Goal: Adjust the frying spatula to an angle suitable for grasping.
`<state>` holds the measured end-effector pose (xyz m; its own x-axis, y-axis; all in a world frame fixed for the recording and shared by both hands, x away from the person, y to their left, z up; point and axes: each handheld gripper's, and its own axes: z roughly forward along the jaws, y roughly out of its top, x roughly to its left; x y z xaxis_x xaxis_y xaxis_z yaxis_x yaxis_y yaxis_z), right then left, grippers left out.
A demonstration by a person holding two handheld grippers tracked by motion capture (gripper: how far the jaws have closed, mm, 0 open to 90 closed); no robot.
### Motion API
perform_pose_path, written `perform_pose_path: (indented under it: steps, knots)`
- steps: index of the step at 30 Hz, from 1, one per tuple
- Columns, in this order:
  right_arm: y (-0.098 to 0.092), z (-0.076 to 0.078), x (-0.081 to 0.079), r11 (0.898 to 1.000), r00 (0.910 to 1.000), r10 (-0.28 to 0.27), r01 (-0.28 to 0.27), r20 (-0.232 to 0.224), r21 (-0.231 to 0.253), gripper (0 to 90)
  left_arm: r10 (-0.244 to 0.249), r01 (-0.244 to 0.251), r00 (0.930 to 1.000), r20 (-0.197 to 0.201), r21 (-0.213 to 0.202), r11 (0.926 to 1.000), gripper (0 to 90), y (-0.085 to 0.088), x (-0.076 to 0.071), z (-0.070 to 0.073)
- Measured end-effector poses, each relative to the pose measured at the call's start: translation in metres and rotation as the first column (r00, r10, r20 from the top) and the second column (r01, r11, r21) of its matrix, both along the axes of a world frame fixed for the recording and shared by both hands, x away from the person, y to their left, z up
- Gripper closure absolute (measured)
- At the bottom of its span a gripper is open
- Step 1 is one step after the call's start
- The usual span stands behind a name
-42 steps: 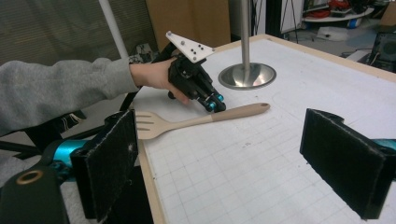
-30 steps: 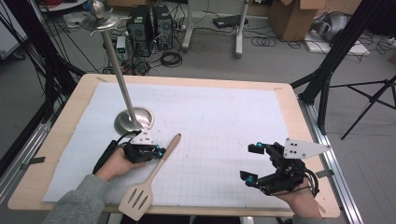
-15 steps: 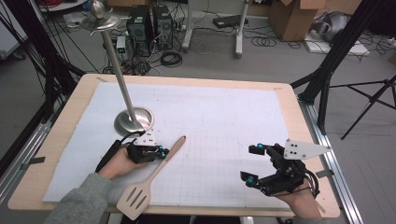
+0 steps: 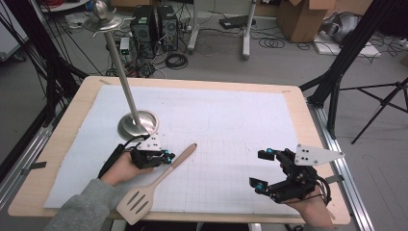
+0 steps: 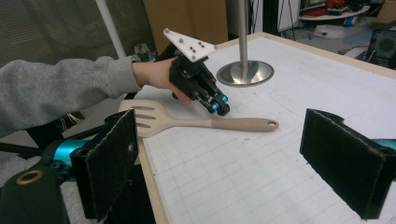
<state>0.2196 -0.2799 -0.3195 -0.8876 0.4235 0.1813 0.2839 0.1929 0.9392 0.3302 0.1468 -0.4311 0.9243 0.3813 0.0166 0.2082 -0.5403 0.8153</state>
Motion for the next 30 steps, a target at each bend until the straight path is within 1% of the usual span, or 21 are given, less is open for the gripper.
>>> perform_pose_path:
  steps: [2,4,6,8,9,11,14,16,17,18,19,20,23,25,30]
  knots:
    - [-0.001,0.0,0.001,1.0,1.0,0.004,-0.004,0.008,-0.001,10.9,-0.012,0.012,0.9999,-0.003,-0.02,0.9997,89.7,0.005,-0.005,0.007]
    - [-0.001,0.0,0.001,1.0,1.0,0.005,-0.005,0.006,0.0,10.9,-0.032,0.032,0.9995,-0.007,-0.037,0.9988,89.7,0.009,-0.011,0.009]
    - [0.0,0.0,0.002,1.0,1.0,0.004,-0.004,0.005,0.003,10.9,-0.059,0.059,0.9981,-0.016,-0.031,0.9978,89.7,0.01,-0.017,0.008]
    - [0.001,0.001,0.002,1.0,0.9999,0.01,-0.01,0.001,0.004,10.9,-0.083,0.083,0.9964,-0.016,-0.008,0.9966,89.7,0.011,-0.022,0.006]
    - [0.001,0.001,0.003,1.0,0.9999,0.012,-0.012,0.01,0.001,10.9,-0.087,0.087,0.996,-0.019,0.002,0.9962,89.7,0.011,-0.024,0.006]
    - [0.002,0.001,0.004,1.0,0.9998,0.014,-0.014,0.012,0.003,10.9,-0.092,0.092,0.9956,-0.018,0.0,0.9957,89.6,0.011,-0.026,0.006]
    - [0.003,0.0,0.005,1.0,0.9999,0.016,-0.016,0.002,0.001,10.9,-0.096,0.096,0.9951,-0.024,0.016,0.9952,89.6,0.009,-0.031,0.006]
    - [0.003,-0.001,0.006,1.0,0.9998,0.018,-0.018,-0.003,-0.001,10.9,-0.102,0.103,0.9944,-0.026,0.018,0.9945,89.6,0.008,-0.034,0.005]
    - [0.003,-0.001,0.006,1.0,0.9998,0.018,-0.018,-0.003,-0.001,10.9,-0.104,0.104,0.9943,-0.026,0.028,0.9942,89.6,0.007,-0.035,0.005]
    - [0.004,-0.001,0.007,1.0,0.9998,0.02,-0.02,0.0,0.002,10.9,-0.115,0.116,0.993,-0.028,0.04,0.9925,89.6,0.006,-0.036,0.005]
    - [0.004,-0.001,0.007,1.0,0.9998,0.02,-0.02,0.0,0.002,10.9,-0.115,0.116,0.993,-0.028,0.04,0.9925,89.6,0.006,-0.036,0.005]
    - [0.004,-0.001,0.007,1.0,0.9998,0.021,-0.021,0.001,0.001,10.9,-0.126,0.127,0.9914,-0.035,0.038,0.9911,89.6,0.006,-0.037,0.004]
    - [0.004,-0.001,0.008,1.0,0.9997,0.026,-0.026,0.002,0.004,10.9,-0.142,0.144,0.9892,-0.036,0.056,0.988,89.6,0.005,-0.04,0.003]
    - [0.004,-0.001,0.008,1.0,0.9997,0.025,-0.025,0.003,0.003,10.9,-0.149,0.151,0.9882,-0.037,0.078,0.9854,89.6,0.005,-0.041,0.002]
    - [0.007,-0.002,0.01,0.999,0.9995,0.032,-0.032,0.0,-0.003,10.9,-0.192,0.196,0.9802,-0.049,0.09,0.9766,89.6,0.003,-0.045,-0.002]
